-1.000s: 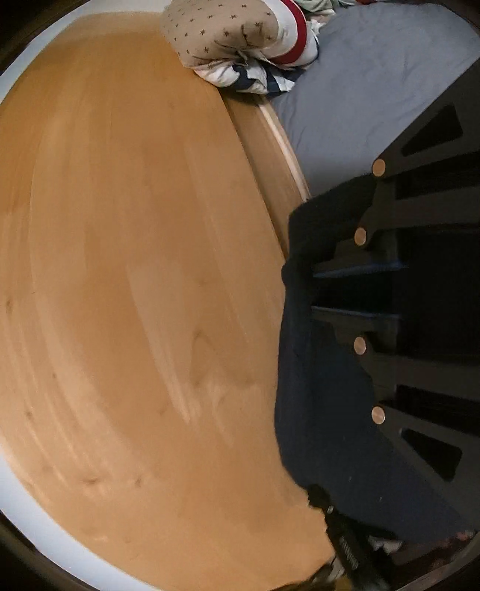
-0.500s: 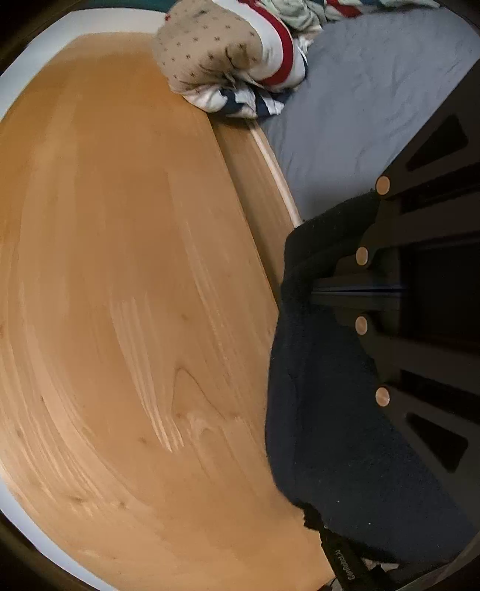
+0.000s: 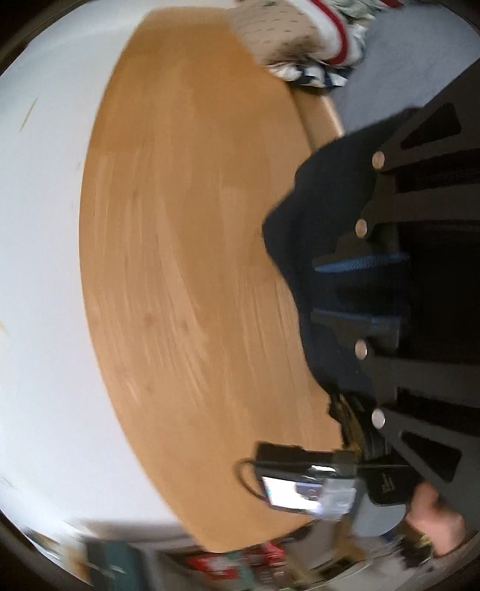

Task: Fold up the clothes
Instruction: 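Lower the folded cardigan onto the bed by the headboard and open both tools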

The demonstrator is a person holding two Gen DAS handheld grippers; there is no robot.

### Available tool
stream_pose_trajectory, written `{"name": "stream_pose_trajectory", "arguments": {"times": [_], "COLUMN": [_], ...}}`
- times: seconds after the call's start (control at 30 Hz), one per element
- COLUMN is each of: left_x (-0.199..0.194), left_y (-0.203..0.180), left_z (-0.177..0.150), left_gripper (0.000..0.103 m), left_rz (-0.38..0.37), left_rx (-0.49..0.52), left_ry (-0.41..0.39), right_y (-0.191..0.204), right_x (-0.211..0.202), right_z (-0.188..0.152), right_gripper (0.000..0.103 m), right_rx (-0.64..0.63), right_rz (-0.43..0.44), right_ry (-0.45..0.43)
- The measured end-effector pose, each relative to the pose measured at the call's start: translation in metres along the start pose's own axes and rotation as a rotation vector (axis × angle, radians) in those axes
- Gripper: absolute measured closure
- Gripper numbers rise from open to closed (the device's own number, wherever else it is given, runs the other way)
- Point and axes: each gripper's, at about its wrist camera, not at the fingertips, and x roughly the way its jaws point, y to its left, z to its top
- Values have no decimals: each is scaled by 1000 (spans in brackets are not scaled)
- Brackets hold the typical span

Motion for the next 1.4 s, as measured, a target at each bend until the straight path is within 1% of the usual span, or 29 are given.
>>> {"name": "stream_pose_trajectory", "arguments": {"times": [0.07, 0.1, 0.17, 0.23, 0.3, 0.37, 0.43, 0.5, 0.53, 0.63, 0.67, 0.73, 0.8, 0.87, 0.93, 1.0, 1.03, 1.07, 1.13, 1.17, 1.23, 1.27, 1.33, 1.4], "left_x": [-2, -4, -16, -29, -46, -70, -89, -99, -96, -62, -58, -60, -56, -52, -51, -50, -50, -52, -58, -62, -71, -77, -100, -113], "left_y": [1, 1, 5, 10, 15, 9, -8, -28, -38, -47, -47, -51, -51, -46, -42, -38, -37, -40, -47, -48, -47, -43, -33, -37], "left_z": [0, -1, -7, -14, -22, -31, -35, -39, -43, -57, -59, -55, -48, -43, -37, -35, -34, -35, -39, -39, -38, -39, -44, -51], "left_gripper": [93, 93, 93, 93, 93, 94, 93, 93, 93, 94, 94, 94, 93, 93, 93, 94, 93, 93, 93, 93, 93, 93, 93, 94], "left_rz": [-14, -25, -72, -121, -187, -275, -312, -338, -343, -289, -280, -283, -273, -244, -241, -251, -248, -239, -214, -210, -209, -228, -296, -289], "left_rx": [-1, -2, -52, -108, -167, -182, -115, -35, -6, 14, 13, 22, 58, 99, 81, 48, 48, 64, 108, 105, 84, 47, -10, 39], "left_ry": [-9, -14, -67, -125, -186, -261, -318, -357, -366, -335, -341, -330, -309, -293, -275, -260, -256, -259, -272, -275, -277, -274, -305, -337], "right_y": [0, -3, -7, -9, -5, -7, -15, -20, -20, -23, -25, -27, -29, -35, -41, -31, -25, -18, -15, -14, -15, -16, -17, -19], "right_x": [23, 28, 31, 34, 34, 37, 36, 33, 33, 28, 29, 27, 21, 6, -16, -33, -31, -28, -21, -17, -11, -8, -5, -6], "right_z": [-13, -19, -26, -26, -26, -23, -23, -25, -26, -33, -34, -38, -38, -38, -41, -50, -54, -59, -61, -61, -56, -54, -51, -53], "right_gripper": [79, 79, 79, 79, 79, 79, 79, 79, 79, 79, 79, 79, 77, 77, 77, 76, 74, 74, 74, 74, 74, 73, 73, 73], "right_rx": [-17, -9, -3, -32, -42, -17, 18, 31, 33, 44, 48, 47, 46, 99, 171, 152, 119, 82, 71, 68, 72, 74, 71, 73], "right_rz": [-77, -95, -120, -141, -142, -134, -131, -124, -120, -114, -112, -102, -97, -48, -4, -29, -51, -76, -107, -121, -121, -120, -122, -131], "right_ry": [79, 74, 57, 68, 72, 74, 72, 58, 55, 45, 49, 47, 39, 13, -49, -94, -87, -73, -62, -58, -40, -31, -21, -30]}}
